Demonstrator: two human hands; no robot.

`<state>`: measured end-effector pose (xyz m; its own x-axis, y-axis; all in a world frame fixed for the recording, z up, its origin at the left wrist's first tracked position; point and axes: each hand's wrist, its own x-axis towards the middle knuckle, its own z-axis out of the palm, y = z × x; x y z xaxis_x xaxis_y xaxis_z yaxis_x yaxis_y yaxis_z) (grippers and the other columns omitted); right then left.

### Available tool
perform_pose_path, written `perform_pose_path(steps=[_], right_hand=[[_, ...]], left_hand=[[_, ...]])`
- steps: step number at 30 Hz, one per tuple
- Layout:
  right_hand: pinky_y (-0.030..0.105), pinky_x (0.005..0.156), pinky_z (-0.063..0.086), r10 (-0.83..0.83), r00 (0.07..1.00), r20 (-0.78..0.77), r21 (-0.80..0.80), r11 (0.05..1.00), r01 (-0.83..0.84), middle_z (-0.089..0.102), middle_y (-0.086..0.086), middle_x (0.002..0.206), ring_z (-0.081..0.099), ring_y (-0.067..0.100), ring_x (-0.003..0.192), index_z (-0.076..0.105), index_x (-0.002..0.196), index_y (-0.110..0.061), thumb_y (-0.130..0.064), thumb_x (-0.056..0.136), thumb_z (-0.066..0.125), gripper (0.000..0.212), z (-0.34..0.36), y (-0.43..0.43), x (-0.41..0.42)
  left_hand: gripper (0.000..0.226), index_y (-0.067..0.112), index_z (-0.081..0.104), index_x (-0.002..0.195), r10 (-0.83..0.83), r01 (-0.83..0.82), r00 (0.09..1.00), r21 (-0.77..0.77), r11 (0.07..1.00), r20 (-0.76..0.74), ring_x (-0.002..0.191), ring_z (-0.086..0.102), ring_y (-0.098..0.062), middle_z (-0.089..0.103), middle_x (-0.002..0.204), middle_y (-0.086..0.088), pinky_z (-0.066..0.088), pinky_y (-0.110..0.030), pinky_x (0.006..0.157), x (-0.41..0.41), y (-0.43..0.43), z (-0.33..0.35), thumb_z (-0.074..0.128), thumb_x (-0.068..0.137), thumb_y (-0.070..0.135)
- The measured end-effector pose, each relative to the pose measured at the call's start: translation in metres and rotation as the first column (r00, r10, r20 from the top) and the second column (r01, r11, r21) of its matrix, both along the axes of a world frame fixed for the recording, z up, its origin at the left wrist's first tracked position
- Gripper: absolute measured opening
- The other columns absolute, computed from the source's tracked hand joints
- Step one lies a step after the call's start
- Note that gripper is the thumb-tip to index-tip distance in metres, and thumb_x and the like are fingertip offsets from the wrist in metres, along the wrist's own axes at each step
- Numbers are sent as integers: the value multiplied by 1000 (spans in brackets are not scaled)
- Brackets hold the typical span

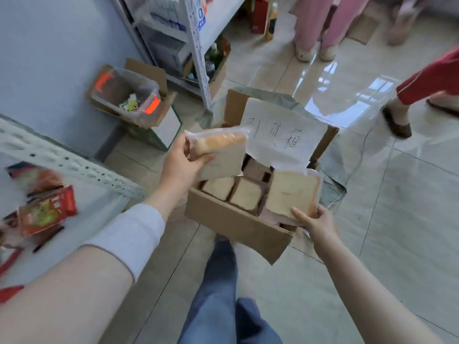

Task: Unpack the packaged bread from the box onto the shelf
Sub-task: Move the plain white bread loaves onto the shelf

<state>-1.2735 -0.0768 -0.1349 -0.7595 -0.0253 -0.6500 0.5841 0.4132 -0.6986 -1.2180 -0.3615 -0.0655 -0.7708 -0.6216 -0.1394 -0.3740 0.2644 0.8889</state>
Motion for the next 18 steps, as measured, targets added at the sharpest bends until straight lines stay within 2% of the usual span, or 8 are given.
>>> perform_pose_path(steps=[2, 5, 6, 8, 10, 12, 15, 18], right_hand=[[46, 89, 52, 80, 996, -37, -56, 995, -82, 71, 14, 98, 67, 31, 91, 64, 89, -12, -21, 70, 80, 27, 41, -5, 23], [38, 71, 56, 196, 973, -120, -129, 969, -211, 72, 8, 91, 68, 26, 81, 66, 89, -15, -24, 66, 82, 29, 113, -31, 57], [39, 68, 56, 244, 958, -150, -147, 953, -266, 72, 7, 89, 68, 28, 79, 66, 90, -15, -26, 66, 82, 30, 139, -43, 68], [47, 76, 57, 329, 920, -213, -192, 909, -369, 71, 6, 87, 68, 31, 85, 65, 85, -19, -27, 68, 81, 24, 187, -74, 93], [48, 82, 56, 396, 870, -292, -233, 853, -466, 72, 4, 89, 68, 27, 87, 65, 82, -21, -25, 69, 79, 20, 231, -109, 121], [38, 77, 57, 452, 812, -368, -283, 778, -561, 72, 1, 90, 69, 20, 86, 65, 85, -22, -23, 71, 78, 19, 272, -147, 152], [14, 59, 54, 511, 742, -433, -350, 664, -661, 72, -9, 80, 69, 3, 73, 64, 88, -25, -24, 72, 76, 20, 320, -210, 207], [12, 58, 53, 566, 678, -470, -410, 540, -735, 72, -10, 78, 70, 2, 73, 64, 85, -23, -19, 73, 75, 17, 349, -280, 269]], left_hand=[[37, 19, 49, 97, 102, -102, 993, 8, 995, -54, 87, 59, -8, 62, 94, 6, 47, -17, 77, 46, -3, 51, 76, 73, 22], [30, 26, 52, 90, 225, -230, 958, -10, 973, -180, 75, 57, 15, 60, 87, 18, 45, -3, 67, 117, -17, 132, 76, 73, 23], [28, 28, 51, 85, 264, -276, 939, -26, 961, -219, 70, 56, 18, 58, 84, 19, 43, -1, 64, 142, -22, 159, 76, 73, 22], [28, 25, 49, 79, 341, -372, 892, -53, 927, -296, 65, 54, 14, 57, 79, 15, 43, -3, 61, 191, -37, 208, 76, 74, 21], [30, 26, 46, 72, 401, -455, 843, -80, 887, -359, 60, 53, 14, 56, 74, 14, 42, -5, 59, 242, -55, 252, 75, 74, 18], [33, 27, 44, 69, 456, -536, 797, -115, 836, -395, 57, 52, 12, 55, 71, 14, 42, -8, 58, 295, -76, 287, 75, 74, 16], [34, 29, 42, 69, 538, -641, 738, -172, 748, -408, 64, 50, 0, 53, 72, 11, 42, -15, 61, 378, -108, 325, 74, 75, 23], [28, 31, 46, 76, 599, -711, 679, -180, 680, -424, 71, 55, 0, 58, 80, 14, 45, -14, 68, 460, -145, 344, 74, 76, 26]])
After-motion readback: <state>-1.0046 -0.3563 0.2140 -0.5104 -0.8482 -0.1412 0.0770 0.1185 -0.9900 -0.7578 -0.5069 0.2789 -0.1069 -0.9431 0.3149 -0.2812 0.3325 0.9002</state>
